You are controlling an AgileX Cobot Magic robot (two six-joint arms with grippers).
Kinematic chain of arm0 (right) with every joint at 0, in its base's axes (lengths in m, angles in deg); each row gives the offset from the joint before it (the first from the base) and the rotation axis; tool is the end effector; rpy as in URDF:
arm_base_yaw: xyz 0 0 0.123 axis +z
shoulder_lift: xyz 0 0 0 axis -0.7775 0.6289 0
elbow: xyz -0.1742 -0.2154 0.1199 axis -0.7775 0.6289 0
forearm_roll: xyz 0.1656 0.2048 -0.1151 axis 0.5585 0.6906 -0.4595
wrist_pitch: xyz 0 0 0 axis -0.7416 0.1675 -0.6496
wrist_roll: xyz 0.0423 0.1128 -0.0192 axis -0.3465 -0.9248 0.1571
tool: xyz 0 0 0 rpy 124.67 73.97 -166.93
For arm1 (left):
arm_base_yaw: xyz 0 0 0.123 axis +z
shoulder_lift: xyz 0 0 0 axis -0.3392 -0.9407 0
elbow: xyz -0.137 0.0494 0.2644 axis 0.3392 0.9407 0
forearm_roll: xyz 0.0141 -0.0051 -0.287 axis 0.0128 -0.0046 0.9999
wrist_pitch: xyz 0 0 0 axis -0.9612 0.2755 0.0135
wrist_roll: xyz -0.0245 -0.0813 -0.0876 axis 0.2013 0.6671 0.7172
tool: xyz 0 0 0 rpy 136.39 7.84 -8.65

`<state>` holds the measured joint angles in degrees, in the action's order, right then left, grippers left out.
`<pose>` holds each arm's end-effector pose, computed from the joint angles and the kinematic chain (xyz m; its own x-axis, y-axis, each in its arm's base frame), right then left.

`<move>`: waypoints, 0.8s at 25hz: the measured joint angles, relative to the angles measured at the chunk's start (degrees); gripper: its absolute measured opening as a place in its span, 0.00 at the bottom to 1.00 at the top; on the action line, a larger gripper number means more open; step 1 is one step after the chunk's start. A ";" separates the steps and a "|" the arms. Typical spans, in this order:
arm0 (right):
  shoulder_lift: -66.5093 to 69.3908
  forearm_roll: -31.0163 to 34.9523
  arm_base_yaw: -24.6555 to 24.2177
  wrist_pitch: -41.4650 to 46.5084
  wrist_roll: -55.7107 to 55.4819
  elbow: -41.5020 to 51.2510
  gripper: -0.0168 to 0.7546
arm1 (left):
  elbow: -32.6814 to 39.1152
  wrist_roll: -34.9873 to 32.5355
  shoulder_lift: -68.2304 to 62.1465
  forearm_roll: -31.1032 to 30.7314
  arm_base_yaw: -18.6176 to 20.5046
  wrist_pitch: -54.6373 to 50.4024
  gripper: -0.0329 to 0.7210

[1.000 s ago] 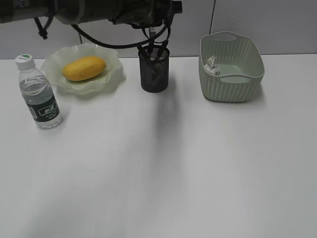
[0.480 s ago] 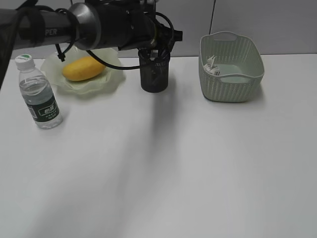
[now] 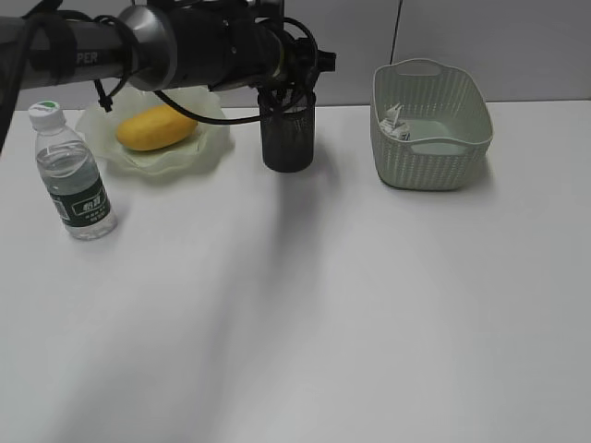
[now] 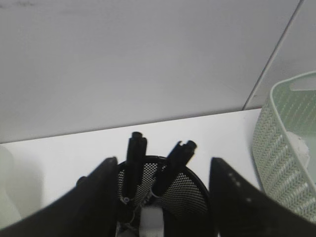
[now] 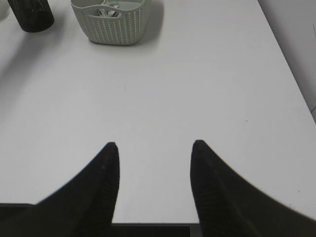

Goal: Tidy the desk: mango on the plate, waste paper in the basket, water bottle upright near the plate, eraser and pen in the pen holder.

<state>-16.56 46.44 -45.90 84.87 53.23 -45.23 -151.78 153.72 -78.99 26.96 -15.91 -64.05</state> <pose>0.0365 0.0023 0.2847 -0.4249 -0.0223 -0.9050 -0.0750 0.9971 0.0106 0.5183 -0.3290 0.1902 -0.4693 0.0079 -0.8830 0.2286 0.9670 -0.1128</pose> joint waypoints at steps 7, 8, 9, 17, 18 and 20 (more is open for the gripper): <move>0.00 0.00 0.00 0.00 0.00 0.00 0.52 | 0.00 0.00 0.49 -0.05 0.11 -0.18 0.81; 0.00 0.00 0.00 0.00 0.00 0.00 0.52 | 0.00 0.00 0.98 -0.05 0.11 -0.26 0.81; 0.00 0.00 0.00 0.00 0.00 0.00 0.52 | 0.00 0.00 1.71 0.01 0.11 -0.56 0.81; 0.00 0.00 0.00 0.00 -0.04 0.00 0.52 | 0.05 -18.71 13.48 12.11 1.00 -5.50 0.72; 0.00 0.00 0.00 0.00 -0.04 0.00 0.52 | 0.05 -24.86 14.94 14.99 1.53 -6.57 0.71; 0.00 0.00 0.00 0.00 -0.04 0.00 0.52 | 0.05 -35.02 17.35 22.30 2.91 -9.53 0.70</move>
<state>-16.56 46.44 -45.90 84.87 53.19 -45.23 -151.72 118.71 -61.65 49.26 -13.00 -73.59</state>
